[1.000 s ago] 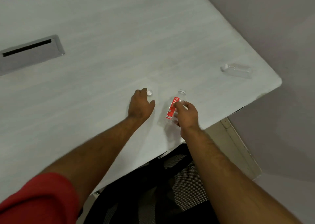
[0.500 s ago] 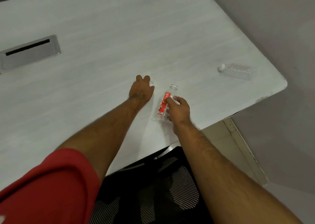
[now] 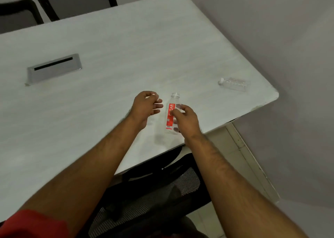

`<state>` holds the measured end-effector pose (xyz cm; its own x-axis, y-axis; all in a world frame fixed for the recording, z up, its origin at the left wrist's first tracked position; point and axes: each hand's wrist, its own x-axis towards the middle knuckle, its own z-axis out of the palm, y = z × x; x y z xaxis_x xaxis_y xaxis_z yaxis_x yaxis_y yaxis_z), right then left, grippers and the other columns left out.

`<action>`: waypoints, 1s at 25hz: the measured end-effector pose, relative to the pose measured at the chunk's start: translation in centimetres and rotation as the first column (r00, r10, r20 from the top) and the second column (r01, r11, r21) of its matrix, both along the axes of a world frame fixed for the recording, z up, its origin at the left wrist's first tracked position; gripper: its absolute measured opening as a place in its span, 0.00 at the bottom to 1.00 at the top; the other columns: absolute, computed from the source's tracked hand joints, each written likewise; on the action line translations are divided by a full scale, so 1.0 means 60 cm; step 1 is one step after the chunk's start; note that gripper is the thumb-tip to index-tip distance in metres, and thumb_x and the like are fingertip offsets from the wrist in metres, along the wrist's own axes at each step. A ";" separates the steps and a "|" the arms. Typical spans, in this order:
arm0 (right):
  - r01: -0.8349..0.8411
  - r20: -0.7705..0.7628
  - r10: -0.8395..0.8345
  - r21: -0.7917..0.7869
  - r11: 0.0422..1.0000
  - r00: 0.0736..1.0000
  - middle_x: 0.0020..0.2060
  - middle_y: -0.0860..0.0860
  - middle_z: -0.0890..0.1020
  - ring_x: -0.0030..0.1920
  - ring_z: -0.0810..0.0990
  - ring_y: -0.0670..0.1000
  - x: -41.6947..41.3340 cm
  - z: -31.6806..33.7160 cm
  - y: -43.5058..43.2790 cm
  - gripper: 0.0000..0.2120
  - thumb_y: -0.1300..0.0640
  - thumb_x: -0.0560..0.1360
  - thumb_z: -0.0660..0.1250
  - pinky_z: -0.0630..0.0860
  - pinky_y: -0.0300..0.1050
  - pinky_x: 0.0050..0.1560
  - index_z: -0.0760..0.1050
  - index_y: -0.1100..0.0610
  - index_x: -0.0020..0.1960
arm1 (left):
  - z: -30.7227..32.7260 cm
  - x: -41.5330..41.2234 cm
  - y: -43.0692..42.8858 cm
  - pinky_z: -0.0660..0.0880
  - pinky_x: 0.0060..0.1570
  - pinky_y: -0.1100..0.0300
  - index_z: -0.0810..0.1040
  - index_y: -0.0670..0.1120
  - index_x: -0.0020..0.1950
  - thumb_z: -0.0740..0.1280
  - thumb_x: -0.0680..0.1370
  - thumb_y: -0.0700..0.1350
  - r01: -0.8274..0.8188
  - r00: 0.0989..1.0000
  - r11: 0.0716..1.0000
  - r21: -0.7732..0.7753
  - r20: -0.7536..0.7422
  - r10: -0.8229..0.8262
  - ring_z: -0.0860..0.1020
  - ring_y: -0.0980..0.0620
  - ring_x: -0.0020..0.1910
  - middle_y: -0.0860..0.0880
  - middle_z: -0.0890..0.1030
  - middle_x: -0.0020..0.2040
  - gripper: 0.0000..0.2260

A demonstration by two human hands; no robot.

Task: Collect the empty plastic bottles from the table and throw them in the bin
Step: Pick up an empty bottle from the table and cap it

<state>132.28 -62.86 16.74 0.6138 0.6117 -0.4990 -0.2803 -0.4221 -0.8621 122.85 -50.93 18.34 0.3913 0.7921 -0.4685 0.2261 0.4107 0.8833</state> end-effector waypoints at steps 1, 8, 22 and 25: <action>-0.032 0.033 0.031 0.021 0.999 0.999 0.55 0.55 0.83 0.51 0.84 0.54 -0.007 0.009 -0.014 0.19 0.53 0.76 0.67 0.80 0.46 0.44 0.72 0.51 0.66 | 0.017 -0.008 -0.006 0.79 0.43 0.56 0.75 0.41 0.58 0.64 0.79 0.44 0.007 1.000 1.000 0.005 0.003 -0.007 0.83 0.47 0.43 0.43 0.84 0.51 0.10; -0.121 0.205 0.099 0.101 0.987 0.974 0.50 0.52 0.82 0.50 0.82 0.51 -0.076 0.085 -0.091 0.22 0.52 0.71 0.69 0.75 0.43 0.43 0.75 0.49 0.65 | 0.113 -0.036 -0.090 0.72 0.41 0.59 0.80 0.47 0.58 0.62 0.80 0.47 0.166 0.985 0.977 0.137 0.014 -0.169 0.78 0.52 0.44 0.49 0.84 0.53 0.11; -0.073 0.773 0.031 0.020 0.997 0.633 0.52 0.45 0.80 0.52 0.76 0.46 0.096 0.074 -0.168 0.31 0.38 0.70 0.71 0.77 0.41 0.49 0.74 0.46 0.70 | 0.116 0.137 -0.154 0.79 0.50 0.57 0.84 0.45 0.49 0.73 0.74 0.38 -0.016 0.982 0.999 0.052 0.191 0.006 0.82 0.47 0.49 0.45 0.85 0.51 0.06; -0.077 0.789 0.026 0.027 0.997 0.613 0.53 0.46 0.81 0.52 0.77 0.45 0.199 0.068 -0.177 0.29 0.41 0.71 0.73 0.76 0.40 0.50 0.76 0.50 0.68 | 0.105 0.238 -0.160 0.80 0.52 0.55 0.84 0.43 0.48 0.75 0.72 0.39 -0.064 0.983 0.998 -0.009 0.173 0.065 0.82 0.46 0.48 0.44 0.85 0.49 0.06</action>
